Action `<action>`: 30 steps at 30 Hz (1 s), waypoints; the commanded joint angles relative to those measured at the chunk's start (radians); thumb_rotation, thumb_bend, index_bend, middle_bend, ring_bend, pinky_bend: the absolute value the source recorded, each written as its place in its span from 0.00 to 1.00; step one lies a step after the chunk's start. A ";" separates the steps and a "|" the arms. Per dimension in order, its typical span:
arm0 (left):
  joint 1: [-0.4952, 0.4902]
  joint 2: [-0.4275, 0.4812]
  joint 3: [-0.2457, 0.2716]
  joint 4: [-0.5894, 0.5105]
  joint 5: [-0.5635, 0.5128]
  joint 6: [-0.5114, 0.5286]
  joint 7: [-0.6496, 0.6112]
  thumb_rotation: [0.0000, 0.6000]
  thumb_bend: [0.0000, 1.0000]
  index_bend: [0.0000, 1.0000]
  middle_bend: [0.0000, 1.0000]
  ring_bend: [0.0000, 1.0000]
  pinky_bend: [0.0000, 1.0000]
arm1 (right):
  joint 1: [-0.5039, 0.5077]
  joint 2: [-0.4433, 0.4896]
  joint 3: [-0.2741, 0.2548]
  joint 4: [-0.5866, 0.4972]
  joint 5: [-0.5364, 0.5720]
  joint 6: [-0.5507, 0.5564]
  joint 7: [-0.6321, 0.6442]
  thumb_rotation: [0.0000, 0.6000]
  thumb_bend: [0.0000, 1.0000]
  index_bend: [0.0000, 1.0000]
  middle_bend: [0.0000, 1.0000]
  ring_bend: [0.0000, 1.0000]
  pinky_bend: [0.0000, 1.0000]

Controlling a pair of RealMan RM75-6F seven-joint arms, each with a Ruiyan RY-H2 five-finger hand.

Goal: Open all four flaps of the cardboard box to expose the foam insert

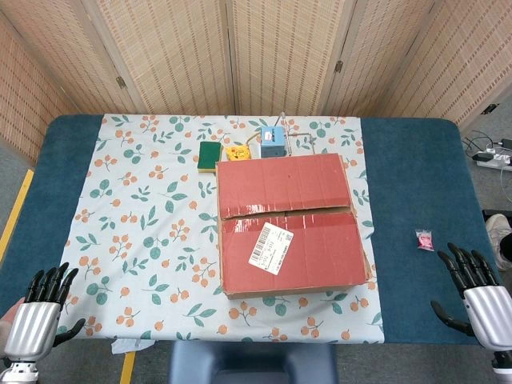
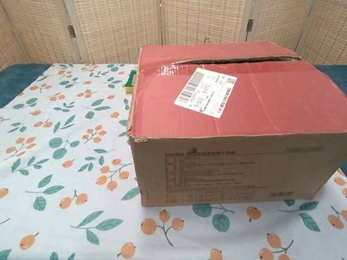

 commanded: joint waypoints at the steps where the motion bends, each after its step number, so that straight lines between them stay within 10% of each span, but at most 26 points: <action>1: -0.001 0.000 -0.001 0.001 -0.004 -0.002 -0.003 1.00 0.25 0.01 0.06 0.04 0.00 | 0.003 0.001 0.000 -0.001 0.005 -0.007 0.000 0.86 0.37 0.00 0.00 0.00 0.00; 14: -0.008 0.004 -0.006 0.004 -0.021 -0.016 -0.027 1.00 0.25 0.01 0.07 0.04 0.00 | 0.072 0.013 0.068 0.009 0.026 -0.029 0.100 0.85 0.37 0.00 0.00 0.00 0.00; 30: -0.072 0.021 -0.047 0.023 -0.106 -0.119 -0.062 1.00 0.25 0.02 0.07 0.05 0.00 | 0.406 0.106 0.280 -0.229 0.298 -0.407 -0.166 0.86 0.37 0.02 0.00 0.00 0.00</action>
